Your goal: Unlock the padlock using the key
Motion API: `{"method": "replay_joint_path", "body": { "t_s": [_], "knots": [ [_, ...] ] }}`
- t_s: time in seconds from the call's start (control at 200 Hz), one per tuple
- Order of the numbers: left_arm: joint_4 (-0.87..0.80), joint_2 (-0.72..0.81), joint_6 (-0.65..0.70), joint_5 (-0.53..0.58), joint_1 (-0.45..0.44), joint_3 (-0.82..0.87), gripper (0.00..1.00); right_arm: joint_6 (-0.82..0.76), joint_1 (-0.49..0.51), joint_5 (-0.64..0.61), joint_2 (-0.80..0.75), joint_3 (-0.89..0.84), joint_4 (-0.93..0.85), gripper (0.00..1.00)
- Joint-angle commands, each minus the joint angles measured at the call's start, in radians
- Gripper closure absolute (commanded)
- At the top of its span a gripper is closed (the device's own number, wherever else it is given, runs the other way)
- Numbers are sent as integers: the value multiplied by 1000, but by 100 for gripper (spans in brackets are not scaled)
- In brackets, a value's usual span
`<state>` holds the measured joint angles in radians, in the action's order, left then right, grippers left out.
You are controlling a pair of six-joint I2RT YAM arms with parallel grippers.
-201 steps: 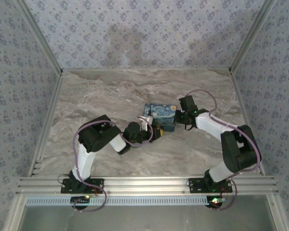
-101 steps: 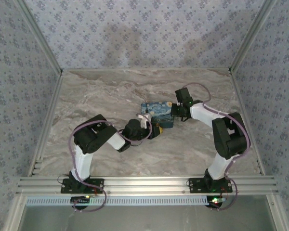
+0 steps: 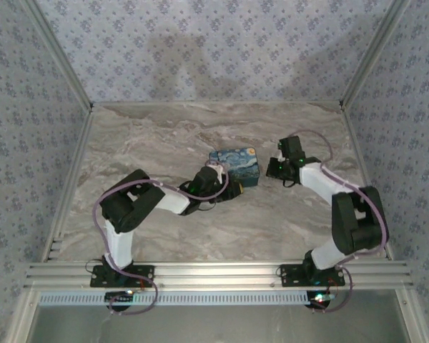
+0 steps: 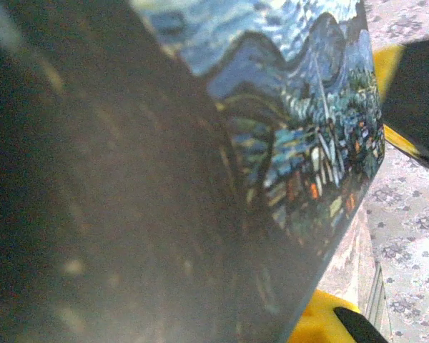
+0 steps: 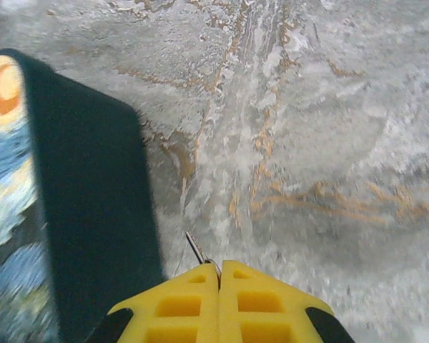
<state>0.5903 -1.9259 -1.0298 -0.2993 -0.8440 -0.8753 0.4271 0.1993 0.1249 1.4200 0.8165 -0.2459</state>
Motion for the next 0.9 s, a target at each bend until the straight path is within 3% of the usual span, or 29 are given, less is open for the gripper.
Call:
{"method": "replay_joint_path", "body": {
  "t_s": [0.0, 0.28, 0.595, 0.894],
  "knots": [
    [-275, 9, -71, -16, 11, -35, 85, 59, -44, 154, -115, -83, 47, 100],
    [-409, 42, -99, -40, 26, -128, 85, 243, -116, 516, -367, -312, 313, 100],
    [-461, 67, -113, -75, 42, -197, 85, 471, -117, 588, -547, -512, 581, 100],
    [-456, 79, -122, -85, 42, -207, 85, 551, -110, 582, -701, -463, 538, 100]
  ]
}}
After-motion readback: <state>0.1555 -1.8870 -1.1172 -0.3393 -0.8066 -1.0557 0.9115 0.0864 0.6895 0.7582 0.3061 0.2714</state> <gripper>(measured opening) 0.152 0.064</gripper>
